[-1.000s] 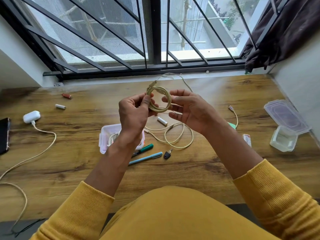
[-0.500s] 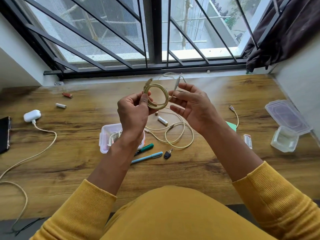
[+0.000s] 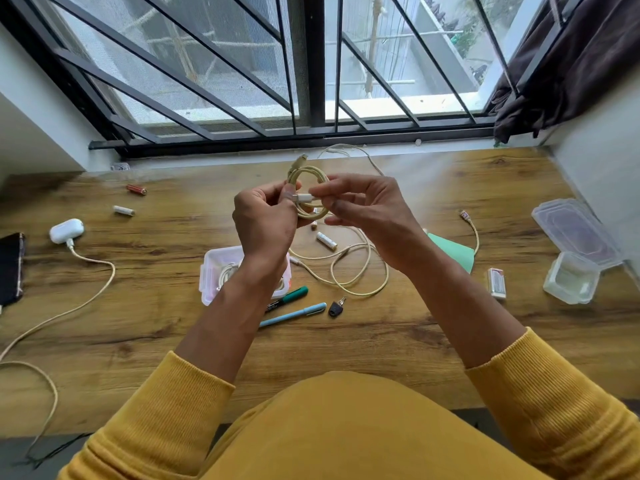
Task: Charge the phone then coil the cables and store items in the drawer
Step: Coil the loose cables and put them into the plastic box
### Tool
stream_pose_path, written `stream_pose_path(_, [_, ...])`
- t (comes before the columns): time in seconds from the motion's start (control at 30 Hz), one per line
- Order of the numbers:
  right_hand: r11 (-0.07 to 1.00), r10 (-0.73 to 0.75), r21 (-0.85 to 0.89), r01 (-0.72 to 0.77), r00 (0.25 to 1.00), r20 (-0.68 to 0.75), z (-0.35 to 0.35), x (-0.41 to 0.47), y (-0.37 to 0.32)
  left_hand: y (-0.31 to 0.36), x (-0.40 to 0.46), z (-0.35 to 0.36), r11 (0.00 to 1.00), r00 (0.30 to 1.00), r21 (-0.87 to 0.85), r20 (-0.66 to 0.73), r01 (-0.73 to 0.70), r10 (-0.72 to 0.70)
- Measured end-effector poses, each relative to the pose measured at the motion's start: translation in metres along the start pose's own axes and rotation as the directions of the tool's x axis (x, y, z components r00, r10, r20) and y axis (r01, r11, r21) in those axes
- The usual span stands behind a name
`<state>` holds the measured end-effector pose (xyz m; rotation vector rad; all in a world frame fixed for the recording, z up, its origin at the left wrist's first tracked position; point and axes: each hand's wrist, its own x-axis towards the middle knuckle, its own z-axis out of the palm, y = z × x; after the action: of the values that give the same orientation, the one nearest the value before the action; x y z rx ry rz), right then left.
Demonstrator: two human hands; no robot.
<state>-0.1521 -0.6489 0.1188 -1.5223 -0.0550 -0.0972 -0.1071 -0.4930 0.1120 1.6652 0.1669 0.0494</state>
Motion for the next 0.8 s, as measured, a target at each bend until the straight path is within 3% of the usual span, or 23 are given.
stream_pose_path(0.17, [0.998,0.041,-0.046,-0.047,0.992,-0.117,-0.001,0.002,0.003,-0.005,0.001,0.001,0.999,0.999,-0.020,0.028,-0.029,0.029])
stream_pose_path(0.33, [0.994,0.112,0.033,-0.107,0.967,-0.228,0.000,0.003,0.004,-0.005,-0.002,0.001,0.995,0.990,-0.052,0.105,-0.085,0.090])
stream_pose_path(0.5, [0.989,0.116,-0.044,-0.140,0.929,-0.352,0.005,0.006,0.006,-0.005,-0.007,0.001,0.989,0.974,-0.074,0.178,-0.129,0.140])
stream_pose_path(0.63, [0.980,0.103,-0.105,-0.167,0.885,-0.453,0.012,0.007,0.010,-0.006,-0.010,0.004,0.988,0.970,-0.121,0.213,-0.093,0.117])
stream_pose_path(0.8, [0.963,0.088,-0.190,-0.189,0.893,-0.440,0.013,0.006,0.008,-0.005,-0.009,0.002,0.987,0.972,-0.159,0.227,-0.020,0.056])
